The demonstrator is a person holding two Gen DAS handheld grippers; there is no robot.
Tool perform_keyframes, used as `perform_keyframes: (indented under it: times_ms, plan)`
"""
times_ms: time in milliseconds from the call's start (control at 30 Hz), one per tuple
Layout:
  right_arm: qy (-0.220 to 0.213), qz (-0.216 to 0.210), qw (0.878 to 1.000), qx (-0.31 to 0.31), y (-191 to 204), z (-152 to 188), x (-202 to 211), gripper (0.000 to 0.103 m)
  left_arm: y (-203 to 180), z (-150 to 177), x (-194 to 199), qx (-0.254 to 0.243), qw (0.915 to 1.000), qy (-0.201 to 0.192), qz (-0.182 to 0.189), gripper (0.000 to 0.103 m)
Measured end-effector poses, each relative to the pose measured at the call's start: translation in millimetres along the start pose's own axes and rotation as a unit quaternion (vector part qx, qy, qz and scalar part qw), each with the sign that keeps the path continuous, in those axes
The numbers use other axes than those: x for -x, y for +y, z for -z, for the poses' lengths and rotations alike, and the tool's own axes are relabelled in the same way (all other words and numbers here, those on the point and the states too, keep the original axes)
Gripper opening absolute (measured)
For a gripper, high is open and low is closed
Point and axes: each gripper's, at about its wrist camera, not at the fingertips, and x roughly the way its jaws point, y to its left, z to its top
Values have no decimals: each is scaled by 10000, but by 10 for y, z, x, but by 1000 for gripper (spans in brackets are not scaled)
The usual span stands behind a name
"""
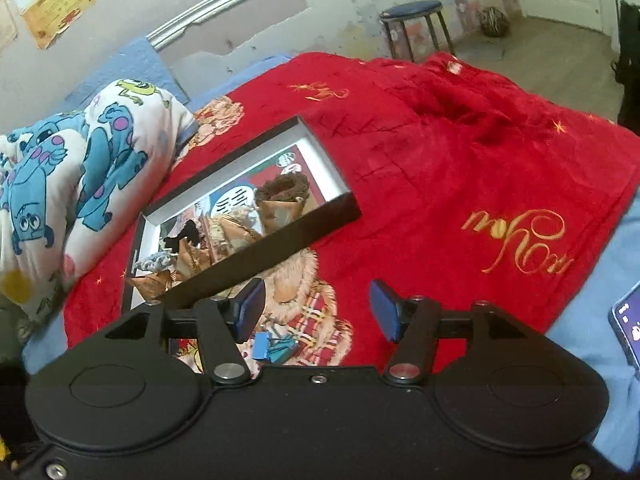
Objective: Organize objects
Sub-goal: 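Move both grippers toward the blue binder clips beside the box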
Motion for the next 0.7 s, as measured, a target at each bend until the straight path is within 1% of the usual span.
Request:
perform_keyframes:
  times_ms: [133, 233, 367, 600, 700]
  plan:
    - [33, 2, 9994, 333, 149, 40, -59, 56, 80, -61, -31, 145, 9998, 36, -109, 89]
    - [137, 45, 9991, 399, 169, 62, -144, 56, 160, -67, -75, 351, 9992, 136, -151, 89]
    - [188, 12, 9989, 428, 189, 65, -181, 56, 179, -73, -39, 390, 9987, 134, -287, 88]
    - [157, 37, 9989, 436, 194, 54, -178, 56, 201, -98, 9, 428, 9987, 33, -288, 88]
    - [122, 104, 9992, 365, 184, 45, -168, 56, 211, -87, 39, 510, 9986, -72, -85, 88]
